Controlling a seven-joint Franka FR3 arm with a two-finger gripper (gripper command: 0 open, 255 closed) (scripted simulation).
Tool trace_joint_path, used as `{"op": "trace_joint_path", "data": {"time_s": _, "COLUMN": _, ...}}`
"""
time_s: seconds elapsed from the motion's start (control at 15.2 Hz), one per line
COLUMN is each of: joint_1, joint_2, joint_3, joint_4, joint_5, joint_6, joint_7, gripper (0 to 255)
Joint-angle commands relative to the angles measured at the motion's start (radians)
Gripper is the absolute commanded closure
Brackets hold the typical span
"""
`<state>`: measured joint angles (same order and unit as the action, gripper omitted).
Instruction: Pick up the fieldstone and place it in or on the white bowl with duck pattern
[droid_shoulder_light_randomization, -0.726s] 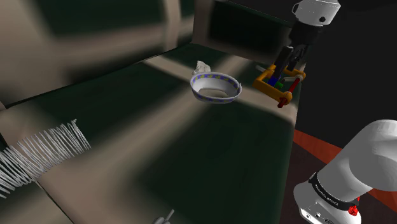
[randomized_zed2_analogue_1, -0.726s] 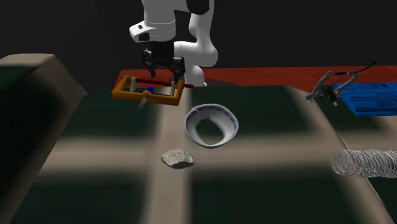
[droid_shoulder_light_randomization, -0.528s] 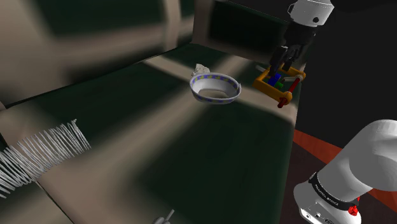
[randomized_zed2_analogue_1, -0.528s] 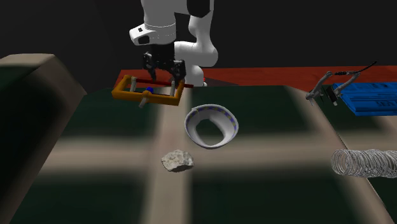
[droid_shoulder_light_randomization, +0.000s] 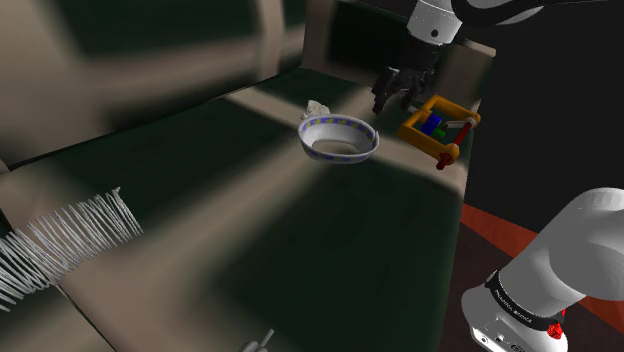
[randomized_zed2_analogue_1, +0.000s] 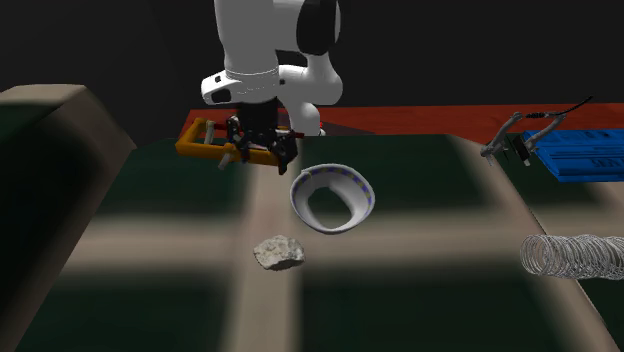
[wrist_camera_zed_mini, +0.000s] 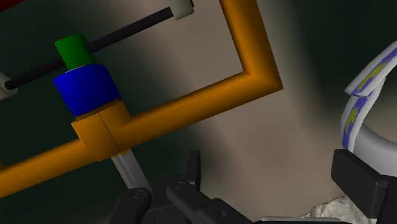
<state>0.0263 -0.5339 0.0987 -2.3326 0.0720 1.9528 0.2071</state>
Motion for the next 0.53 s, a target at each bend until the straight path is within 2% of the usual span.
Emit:
{"op": "trace_joint_path", "data": {"time_s": 0.0, "joint_1": 0.002, "joint_2": 0.06, "joint_3": 0.018, "joint_4": 0.034, "joint_5": 0.019, "joint_6": 0.051, "joint_7": 0.044, "gripper": 0}}
{"op": "trace_joint_path", "data": {"time_s": 0.46, "joint_1": -0.004, "joint_2": 0.282, "joint_3": 0.06, "joint_4": 0.196, "joint_5": 0.051, "joint_6": 0.194, "joint_7": 0.17, "gripper": 0}}
